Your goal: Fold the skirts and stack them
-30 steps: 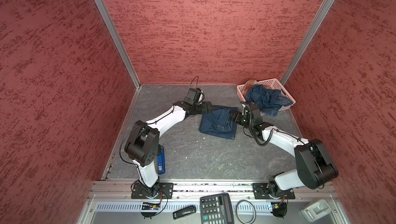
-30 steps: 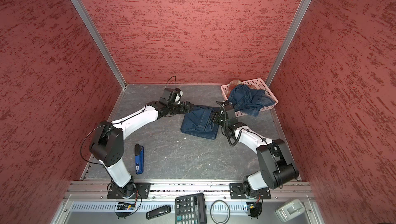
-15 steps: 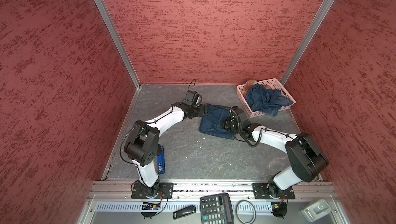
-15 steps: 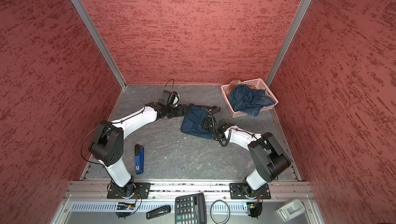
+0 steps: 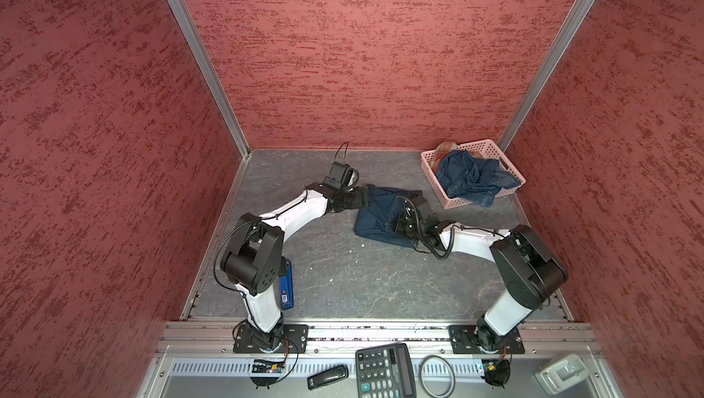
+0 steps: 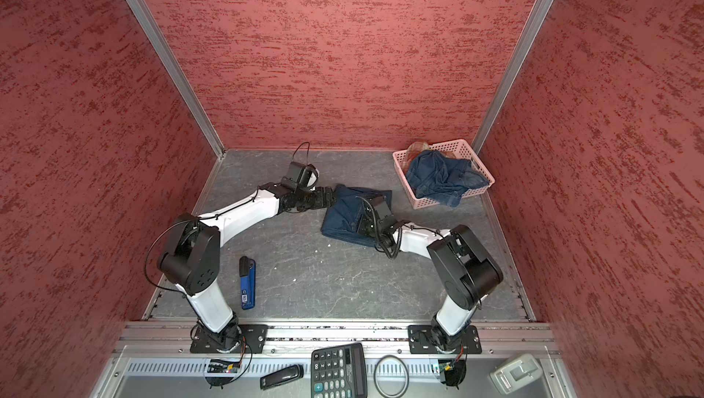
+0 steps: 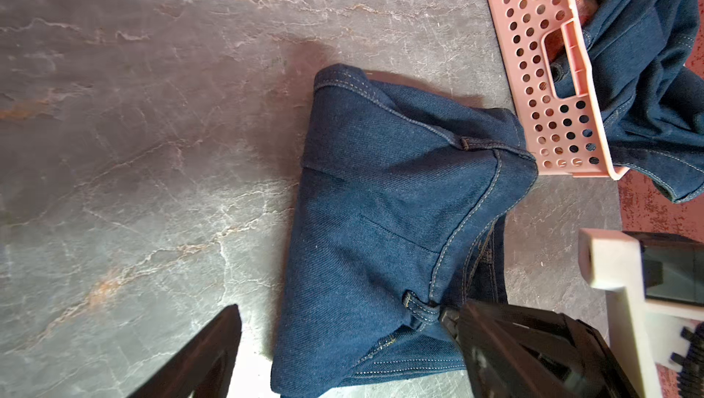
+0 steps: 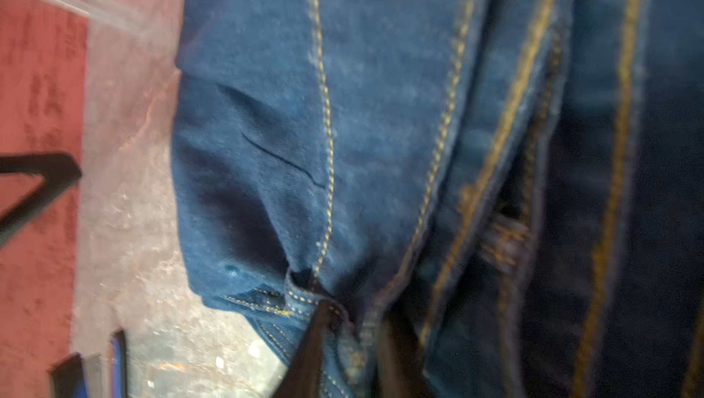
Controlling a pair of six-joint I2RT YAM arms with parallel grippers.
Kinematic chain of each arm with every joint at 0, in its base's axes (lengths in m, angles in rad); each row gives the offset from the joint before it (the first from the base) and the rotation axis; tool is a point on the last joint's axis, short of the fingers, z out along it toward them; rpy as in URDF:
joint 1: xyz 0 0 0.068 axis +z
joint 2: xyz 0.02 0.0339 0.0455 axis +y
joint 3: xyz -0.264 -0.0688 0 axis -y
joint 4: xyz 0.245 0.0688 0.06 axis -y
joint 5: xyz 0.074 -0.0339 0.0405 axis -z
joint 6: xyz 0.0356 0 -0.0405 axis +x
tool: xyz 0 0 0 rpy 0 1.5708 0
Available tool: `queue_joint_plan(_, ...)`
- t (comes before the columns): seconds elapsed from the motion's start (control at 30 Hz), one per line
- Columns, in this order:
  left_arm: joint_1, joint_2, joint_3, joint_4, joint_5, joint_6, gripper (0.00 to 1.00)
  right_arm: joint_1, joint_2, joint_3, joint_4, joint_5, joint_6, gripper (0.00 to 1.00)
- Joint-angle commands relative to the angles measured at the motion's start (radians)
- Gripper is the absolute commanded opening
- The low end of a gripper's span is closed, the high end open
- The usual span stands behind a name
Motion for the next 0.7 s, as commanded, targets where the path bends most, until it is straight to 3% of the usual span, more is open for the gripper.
queue_joint_plan(0.0,0.009,0.003,-0.005,0.005,0.000,0.004,0.90,0.004,-0.016,0.020,0.049,0.007,0.026,0.02)
queue_joint_plan(0.5,0.029,0.045,0.038,-0.012,-0.021,0.019,0.89,0.003,-0.186,0.164,-0.193,0.108,-0.036,0.00)
queue_joint_plan(0.67,0.019,0.078,0.070,-0.011,-0.024,0.040,0.89,0.003,-0.236,0.137,-0.225,0.123,-0.022,0.00)
